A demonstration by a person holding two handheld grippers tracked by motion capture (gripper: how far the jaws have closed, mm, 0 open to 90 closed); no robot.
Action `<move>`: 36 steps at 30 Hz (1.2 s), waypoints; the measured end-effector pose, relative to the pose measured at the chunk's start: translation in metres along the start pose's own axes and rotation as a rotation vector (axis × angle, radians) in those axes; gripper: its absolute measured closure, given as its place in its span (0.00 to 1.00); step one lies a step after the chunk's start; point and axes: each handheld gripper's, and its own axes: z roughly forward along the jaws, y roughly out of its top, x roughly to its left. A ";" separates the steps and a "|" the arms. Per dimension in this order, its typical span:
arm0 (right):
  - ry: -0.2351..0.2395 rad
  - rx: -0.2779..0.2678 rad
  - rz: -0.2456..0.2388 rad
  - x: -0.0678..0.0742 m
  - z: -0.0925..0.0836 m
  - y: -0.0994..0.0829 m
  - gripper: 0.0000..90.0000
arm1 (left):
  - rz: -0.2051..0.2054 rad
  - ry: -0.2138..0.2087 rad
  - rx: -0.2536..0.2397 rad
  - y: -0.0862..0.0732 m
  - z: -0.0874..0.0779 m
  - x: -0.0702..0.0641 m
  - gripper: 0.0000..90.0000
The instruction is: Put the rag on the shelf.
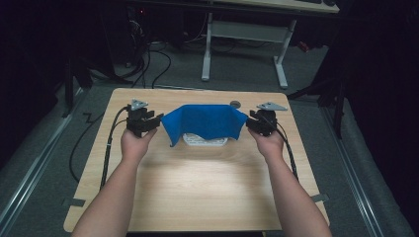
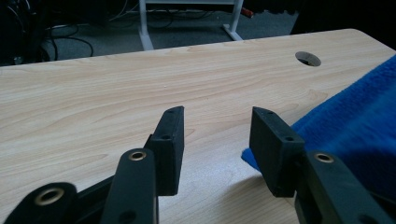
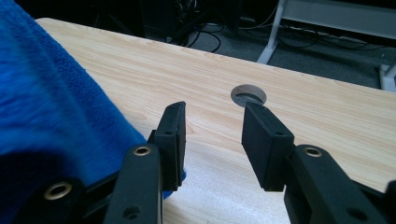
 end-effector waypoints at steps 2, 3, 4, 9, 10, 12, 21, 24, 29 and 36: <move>-0.005 0.002 0.000 0.000 -0.002 0.000 0.68 | 0.000 -0.001 -0.003 -0.001 -0.002 0.001 0.62; -0.008 0.003 0.002 0.000 -0.004 0.000 0.68 | 0.003 0.000 -0.003 -0.002 -0.003 0.001 0.62; -0.010 0.005 -0.003 0.000 -0.006 -0.001 0.69 | 0.004 0.001 -0.004 -0.003 -0.004 0.002 0.61; -0.026 -0.002 -0.021 0.000 -0.015 -0.003 0.70 | -0.002 0.005 -0.002 -0.010 -0.009 0.004 0.61; -0.028 -0.005 -0.020 0.000 -0.016 -0.004 0.69 | -0.004 0.005 -0.003 -0.012 -0.010 0.005 0.61; -0.028 -0.002 -0.020 -0.002 -0.020 -0.007 0.69 | -0.007 0.009 -0.002 -0.015 -0.012 0.006 0.61; -0.030 0.014 -0.043 -0.002 -0.035 -0.020 0.68 | -0.007 0.008 0.005 -0.034 -0.024 0.006 0.61; -0.030 0.013 -0.064 0.002 -0.043 -0.023 0.67 | 0.002 0.013 0.008 -0.040 -0.030 0.003 0.59; -0.012 -0.027 -0.085 0.011 -0.062 -0.030 0.66 | -0.008 -0.005 0.001 -0.053 -0.045 -0.001 0.56; 0.007 -0.053 -0.139 0.028 -0.089 -0.041 0.61 | 0.035 -0.044 0.000 -0.074 -0.076 -0.020 0.54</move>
